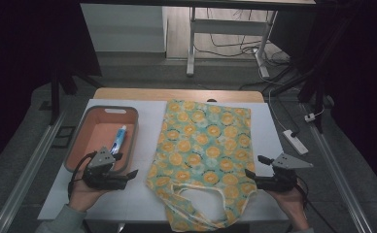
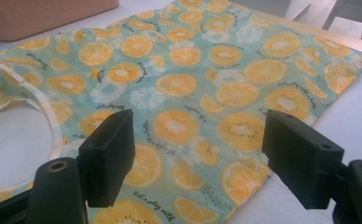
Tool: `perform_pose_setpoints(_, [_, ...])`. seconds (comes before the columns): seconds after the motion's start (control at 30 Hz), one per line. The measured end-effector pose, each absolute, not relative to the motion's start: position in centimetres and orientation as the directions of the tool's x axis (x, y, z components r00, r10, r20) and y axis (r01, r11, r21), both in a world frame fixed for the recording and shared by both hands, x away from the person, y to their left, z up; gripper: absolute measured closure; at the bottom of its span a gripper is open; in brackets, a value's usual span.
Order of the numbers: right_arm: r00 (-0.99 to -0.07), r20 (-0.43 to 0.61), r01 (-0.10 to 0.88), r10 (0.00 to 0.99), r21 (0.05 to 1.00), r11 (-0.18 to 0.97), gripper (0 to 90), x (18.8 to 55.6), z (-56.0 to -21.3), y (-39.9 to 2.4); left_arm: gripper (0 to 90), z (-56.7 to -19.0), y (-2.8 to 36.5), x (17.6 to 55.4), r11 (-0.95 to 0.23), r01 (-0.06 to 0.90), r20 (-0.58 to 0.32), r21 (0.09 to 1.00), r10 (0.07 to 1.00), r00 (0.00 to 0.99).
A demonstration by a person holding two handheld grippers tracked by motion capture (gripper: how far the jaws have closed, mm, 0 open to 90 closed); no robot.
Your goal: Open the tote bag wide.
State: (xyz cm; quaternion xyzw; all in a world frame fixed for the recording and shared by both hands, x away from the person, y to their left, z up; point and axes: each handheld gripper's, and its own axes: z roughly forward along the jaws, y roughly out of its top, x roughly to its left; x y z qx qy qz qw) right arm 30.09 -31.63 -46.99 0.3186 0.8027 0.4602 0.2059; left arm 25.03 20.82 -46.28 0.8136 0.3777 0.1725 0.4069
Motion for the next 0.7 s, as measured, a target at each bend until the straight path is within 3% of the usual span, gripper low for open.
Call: perform_pose_setpoints(0.7, [-0.705,-0.033,0.321,0.708,0.876,0.36,26.8,30.54,-47.22,-31.62,19.2,-46.01,20.39,24.49,-0.403,0.443,-0.007,0.801,0.733,0.68])
